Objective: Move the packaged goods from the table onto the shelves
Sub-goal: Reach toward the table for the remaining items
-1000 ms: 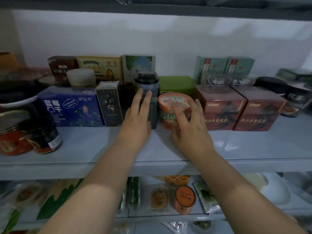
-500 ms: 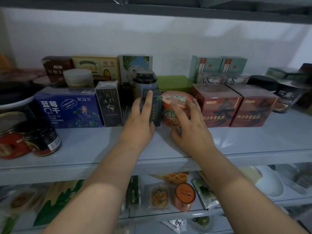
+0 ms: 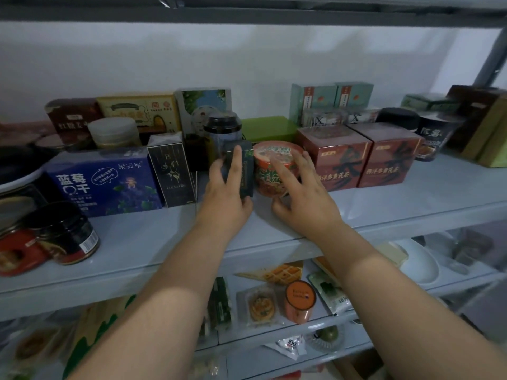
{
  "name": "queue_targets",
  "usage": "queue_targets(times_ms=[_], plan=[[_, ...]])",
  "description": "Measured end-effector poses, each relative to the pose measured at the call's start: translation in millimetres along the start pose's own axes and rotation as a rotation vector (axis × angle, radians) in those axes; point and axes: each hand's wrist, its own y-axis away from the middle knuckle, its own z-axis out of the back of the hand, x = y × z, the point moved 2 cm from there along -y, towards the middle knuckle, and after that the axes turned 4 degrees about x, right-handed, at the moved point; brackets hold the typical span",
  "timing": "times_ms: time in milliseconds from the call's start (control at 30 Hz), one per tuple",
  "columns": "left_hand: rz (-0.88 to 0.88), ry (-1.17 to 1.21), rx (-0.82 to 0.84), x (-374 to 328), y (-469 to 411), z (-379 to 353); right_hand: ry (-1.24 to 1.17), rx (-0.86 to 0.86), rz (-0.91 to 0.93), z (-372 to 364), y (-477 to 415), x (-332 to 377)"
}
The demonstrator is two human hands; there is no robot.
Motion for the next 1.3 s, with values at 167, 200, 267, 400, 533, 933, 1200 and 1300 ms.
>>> queue_targets(times_ms=[167, 200, 267, 400, 533, 933, 1200, 1300], plan=[[-0.074, -0.087, -0.109, -11, 12, 13, -0.014, -0.002, -0.021, 24, 40, -1], [-0.147, -0.104, -0.141, -16, 18, 16, 0.013, 0.019, -0.03, 30, 56, -2], [-0.289, -0.124, -0.16, -34, 35, 15, 0.049, 0.0, -0.044, 46, 92, -7], [-0.508, -0.11, -0.003, -106, 97, -23, 0.131, -0.011, -0.153, 72, 187, -28], [-0.706, -0.047, 0.266, -195, 181, -90, 0.186, -0.001, -0.362, 102, 317, -51], [-1.287, 0.103, 0.765, -442, 439, -172, 0.386, -0.088, -1.14, 232, 698, -12], [-1.722, 0.229, 0.868, -551, 599, -175, 0.499, -0.208, -1.548, 271, 865, 64], [-1.877, 0.244, 0.905, -578, 644, -181, 0.555, -0.222, -1.706, 280, 905, 87]])
